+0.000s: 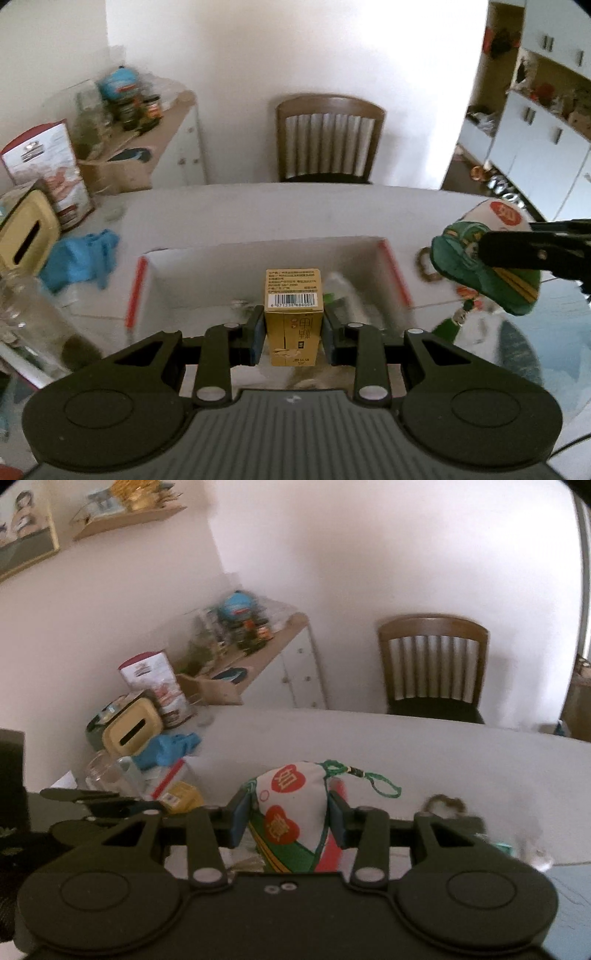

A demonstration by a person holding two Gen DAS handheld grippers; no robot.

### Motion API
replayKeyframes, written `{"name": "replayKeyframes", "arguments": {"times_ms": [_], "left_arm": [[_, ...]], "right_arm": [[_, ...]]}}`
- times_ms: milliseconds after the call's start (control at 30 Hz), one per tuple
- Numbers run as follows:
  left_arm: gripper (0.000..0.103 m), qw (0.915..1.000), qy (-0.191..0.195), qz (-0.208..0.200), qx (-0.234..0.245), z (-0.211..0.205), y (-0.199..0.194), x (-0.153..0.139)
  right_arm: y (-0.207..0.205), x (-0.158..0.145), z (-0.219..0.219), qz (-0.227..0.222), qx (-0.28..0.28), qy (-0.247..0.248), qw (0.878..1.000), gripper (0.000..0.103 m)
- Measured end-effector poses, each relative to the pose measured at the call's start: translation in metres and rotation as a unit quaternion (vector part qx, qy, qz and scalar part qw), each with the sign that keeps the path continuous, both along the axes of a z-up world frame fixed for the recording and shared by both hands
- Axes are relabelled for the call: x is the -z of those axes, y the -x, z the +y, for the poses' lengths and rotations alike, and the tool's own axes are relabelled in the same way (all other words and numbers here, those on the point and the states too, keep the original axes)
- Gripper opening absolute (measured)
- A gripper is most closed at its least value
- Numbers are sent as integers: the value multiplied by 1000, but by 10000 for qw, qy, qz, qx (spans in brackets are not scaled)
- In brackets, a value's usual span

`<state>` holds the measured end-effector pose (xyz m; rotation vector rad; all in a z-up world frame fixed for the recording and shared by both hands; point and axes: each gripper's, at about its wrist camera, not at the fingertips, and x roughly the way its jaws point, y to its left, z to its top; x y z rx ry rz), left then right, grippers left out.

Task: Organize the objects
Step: 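Carry the yellow box and patterned pouch over the cardboard box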

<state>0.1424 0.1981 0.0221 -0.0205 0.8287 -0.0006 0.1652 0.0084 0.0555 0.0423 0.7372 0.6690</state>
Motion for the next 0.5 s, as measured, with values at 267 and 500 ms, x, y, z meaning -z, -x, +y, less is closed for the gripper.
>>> {"name": "replayKeyframes", "arguments": {"times_ms": [267, 500], "left_arm": [[30, 9991, -241, 322, -162, 38, -7, 25], [30, 9963, -578, 623, -101, 46, -21, 54]], "right_arm": [[6, 15, 59, -9, -455, 253, 9986, 43], [18, 50, 92, 66, -893, 840, 9924, 43]]}}
